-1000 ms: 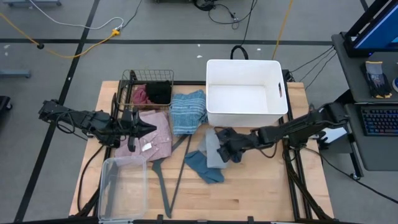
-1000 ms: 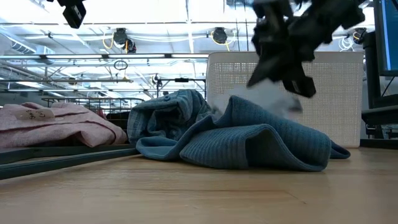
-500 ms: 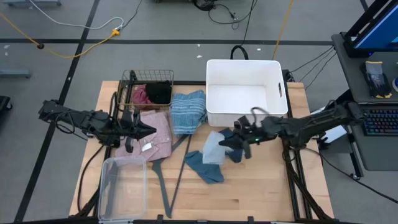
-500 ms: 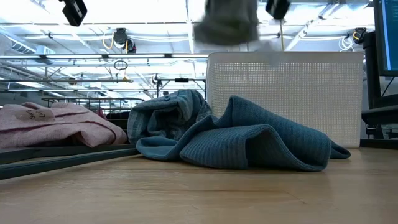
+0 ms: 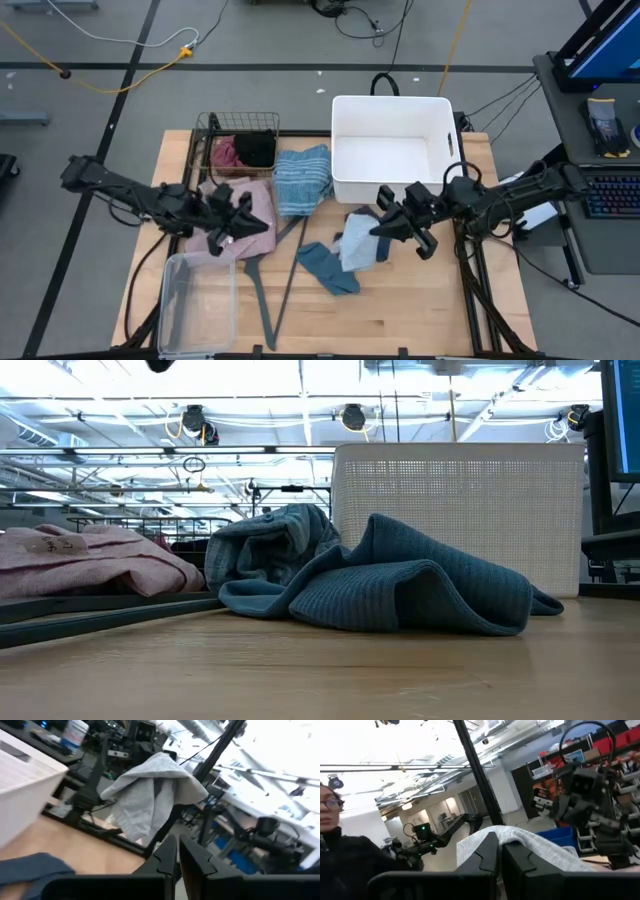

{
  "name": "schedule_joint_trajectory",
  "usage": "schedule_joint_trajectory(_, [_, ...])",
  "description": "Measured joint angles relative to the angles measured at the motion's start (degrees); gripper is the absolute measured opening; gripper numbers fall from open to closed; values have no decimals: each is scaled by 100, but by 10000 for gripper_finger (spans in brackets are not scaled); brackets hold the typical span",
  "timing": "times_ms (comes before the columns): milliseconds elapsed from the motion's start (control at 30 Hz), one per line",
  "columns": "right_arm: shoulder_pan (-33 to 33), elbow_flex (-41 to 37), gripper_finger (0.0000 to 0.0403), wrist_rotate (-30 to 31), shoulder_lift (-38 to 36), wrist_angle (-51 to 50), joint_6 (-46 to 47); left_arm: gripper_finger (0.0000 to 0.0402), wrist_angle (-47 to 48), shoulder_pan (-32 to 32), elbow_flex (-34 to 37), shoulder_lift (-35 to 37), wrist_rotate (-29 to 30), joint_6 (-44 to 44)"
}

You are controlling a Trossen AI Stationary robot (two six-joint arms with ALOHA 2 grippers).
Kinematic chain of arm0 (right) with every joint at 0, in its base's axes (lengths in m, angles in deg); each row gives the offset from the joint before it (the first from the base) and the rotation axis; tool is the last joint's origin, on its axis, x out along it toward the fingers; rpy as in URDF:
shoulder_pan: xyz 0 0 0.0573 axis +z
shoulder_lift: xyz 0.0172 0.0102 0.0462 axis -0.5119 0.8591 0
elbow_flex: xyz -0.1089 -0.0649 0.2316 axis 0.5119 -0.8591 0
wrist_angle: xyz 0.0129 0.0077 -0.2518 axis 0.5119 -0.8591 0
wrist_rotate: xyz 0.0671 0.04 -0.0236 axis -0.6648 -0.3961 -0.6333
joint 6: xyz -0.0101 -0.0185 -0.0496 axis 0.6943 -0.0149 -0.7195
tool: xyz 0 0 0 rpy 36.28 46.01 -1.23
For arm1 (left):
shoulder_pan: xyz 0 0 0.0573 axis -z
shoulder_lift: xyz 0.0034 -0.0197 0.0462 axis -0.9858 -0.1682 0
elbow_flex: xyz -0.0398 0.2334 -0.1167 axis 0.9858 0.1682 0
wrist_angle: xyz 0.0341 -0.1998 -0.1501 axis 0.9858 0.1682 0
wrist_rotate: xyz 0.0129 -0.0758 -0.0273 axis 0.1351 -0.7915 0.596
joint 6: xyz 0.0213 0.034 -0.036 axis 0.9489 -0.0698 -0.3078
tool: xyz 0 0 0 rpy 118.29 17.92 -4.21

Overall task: Pick & Place Cloths
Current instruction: Put the gray undergarment into the gold wire basket

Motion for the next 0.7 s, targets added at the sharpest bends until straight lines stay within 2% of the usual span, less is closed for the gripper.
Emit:
schedule_joint_trajectory(200, [-5,0,0,-3,0,40,-191,21,-1272,0,0,-978,4,-647])
schedule_joint_trajectory(467, [-113,0,0,-176,2,309,-315,30,-2433,-2,0,-1971,177,-1536])
schedule_joint_trajectory(567, [-204,2,0,-300,0,406,-339,60,-2733,-2,-56,-2278,300,-1811])
schedule_joint_trajectory(700, [-327,2,0,-454,2,505,-342,123,-2775,-2,-331,-2622,460,-2189])
